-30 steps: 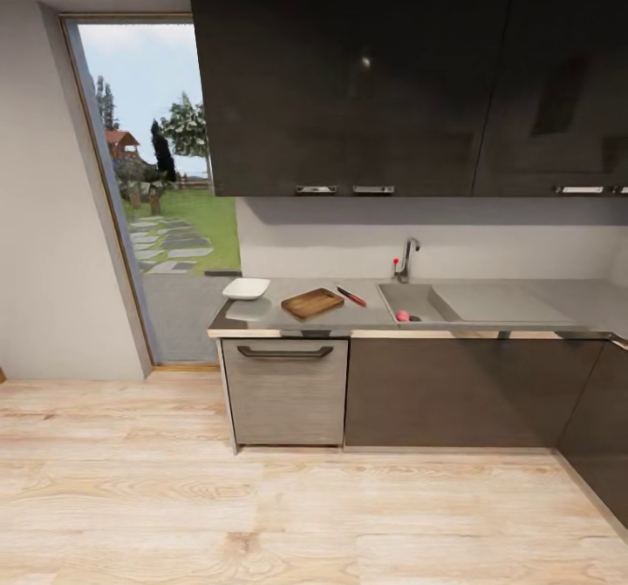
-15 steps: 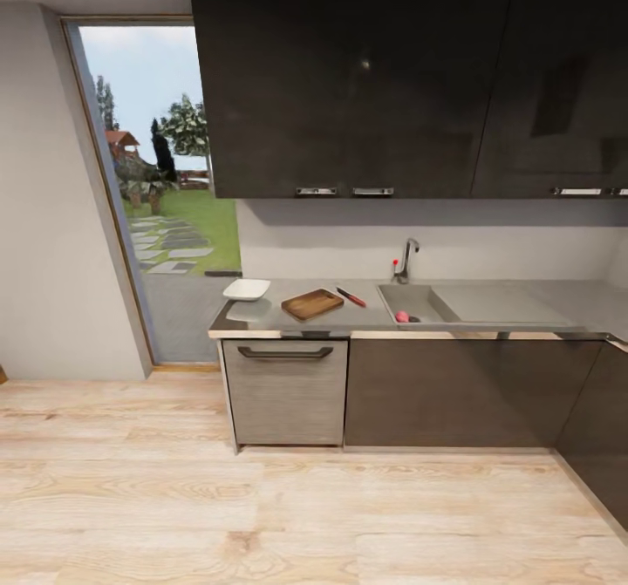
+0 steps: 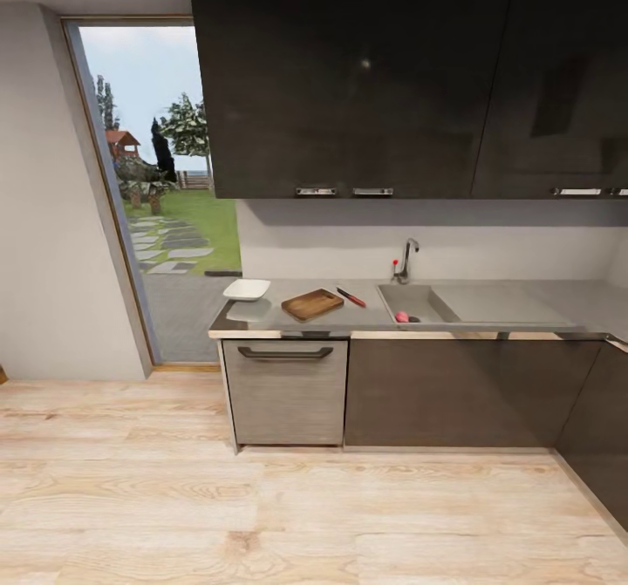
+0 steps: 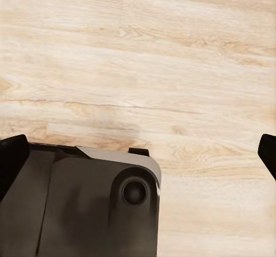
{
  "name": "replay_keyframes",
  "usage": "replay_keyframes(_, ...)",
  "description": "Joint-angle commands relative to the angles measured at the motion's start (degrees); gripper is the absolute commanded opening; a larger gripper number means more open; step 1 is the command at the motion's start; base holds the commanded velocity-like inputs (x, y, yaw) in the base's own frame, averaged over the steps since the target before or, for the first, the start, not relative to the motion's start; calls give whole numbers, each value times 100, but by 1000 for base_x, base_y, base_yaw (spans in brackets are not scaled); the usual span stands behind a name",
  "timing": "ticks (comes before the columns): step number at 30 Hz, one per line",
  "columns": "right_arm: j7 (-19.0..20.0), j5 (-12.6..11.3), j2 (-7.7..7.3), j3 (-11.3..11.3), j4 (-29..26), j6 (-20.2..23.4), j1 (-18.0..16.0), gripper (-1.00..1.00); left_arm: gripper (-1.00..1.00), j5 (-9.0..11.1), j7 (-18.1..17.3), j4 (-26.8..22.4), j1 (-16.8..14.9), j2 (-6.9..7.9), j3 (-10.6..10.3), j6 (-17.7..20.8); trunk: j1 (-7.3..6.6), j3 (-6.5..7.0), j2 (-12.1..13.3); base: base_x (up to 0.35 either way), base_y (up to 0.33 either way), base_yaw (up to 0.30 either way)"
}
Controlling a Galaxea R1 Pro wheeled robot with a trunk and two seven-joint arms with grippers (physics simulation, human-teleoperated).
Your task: In the kitchen, take the Vidalia onion out of the sink, dice it on the chopping board with the paring knife, put the diced onion into the bowl on the countertop, then place both the paring knife and the chopping board into the sink.
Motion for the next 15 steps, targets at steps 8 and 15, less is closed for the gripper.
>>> replay_keyframes(8,-54,-5,-3,47,-6,0,4,100,100,-16,49,55,4,6,-32,-6,2,2,-2,0,0,0)
replay_keyframes(15,-32,-16,40,55,-24,-10,4,100,100,-16,49,70,3,6,-32,-14,2,2,-2,0,0,0)
